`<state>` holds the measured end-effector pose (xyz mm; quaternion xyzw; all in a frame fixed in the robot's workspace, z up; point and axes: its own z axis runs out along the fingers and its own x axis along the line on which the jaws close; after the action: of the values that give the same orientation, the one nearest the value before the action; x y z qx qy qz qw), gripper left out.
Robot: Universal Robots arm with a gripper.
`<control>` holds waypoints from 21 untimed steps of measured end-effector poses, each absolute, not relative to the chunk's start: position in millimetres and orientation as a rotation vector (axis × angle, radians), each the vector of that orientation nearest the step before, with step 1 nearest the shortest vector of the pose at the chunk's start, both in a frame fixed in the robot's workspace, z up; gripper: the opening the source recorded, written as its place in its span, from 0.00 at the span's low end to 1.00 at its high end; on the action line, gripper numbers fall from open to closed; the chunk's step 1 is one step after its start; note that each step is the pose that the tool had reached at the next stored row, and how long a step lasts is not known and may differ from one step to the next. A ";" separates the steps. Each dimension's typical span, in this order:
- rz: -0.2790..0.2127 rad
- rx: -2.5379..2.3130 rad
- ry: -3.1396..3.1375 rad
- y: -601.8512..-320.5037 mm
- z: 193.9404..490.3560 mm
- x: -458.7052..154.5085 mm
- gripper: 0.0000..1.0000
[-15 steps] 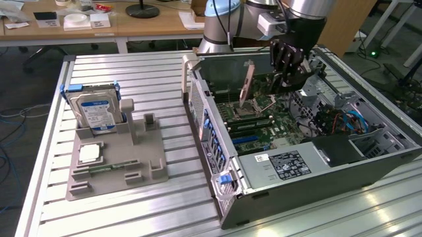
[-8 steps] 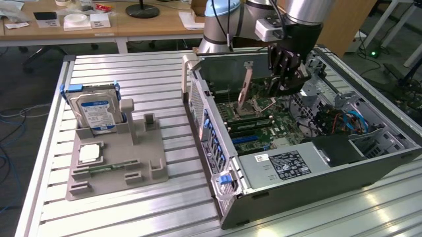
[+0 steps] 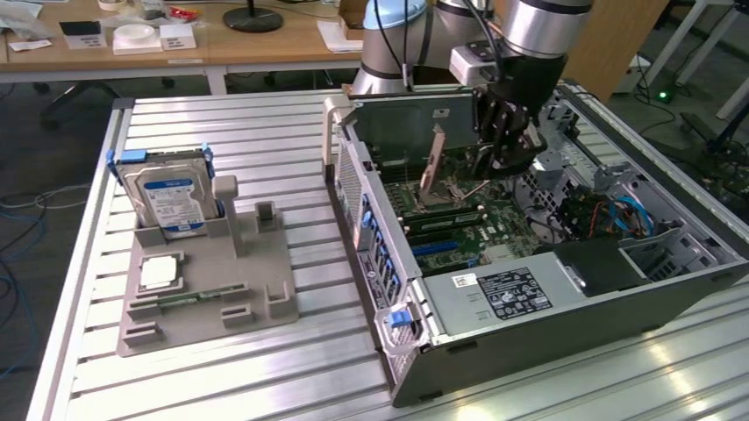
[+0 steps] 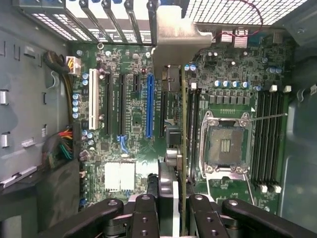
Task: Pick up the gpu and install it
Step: 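Insert the gpu into the slot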
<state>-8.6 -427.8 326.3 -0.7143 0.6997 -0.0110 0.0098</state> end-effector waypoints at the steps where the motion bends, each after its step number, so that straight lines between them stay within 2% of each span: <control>1: -0.037 -2.232 2.186 -427.1 324.5 -8.6 0.28; 21: -0.057 -2.173 2.248 -427.2 305.0 -27.1 0.28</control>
<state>-27.1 -427.2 305.0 -0.6949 0.7188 -0.0181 0.0072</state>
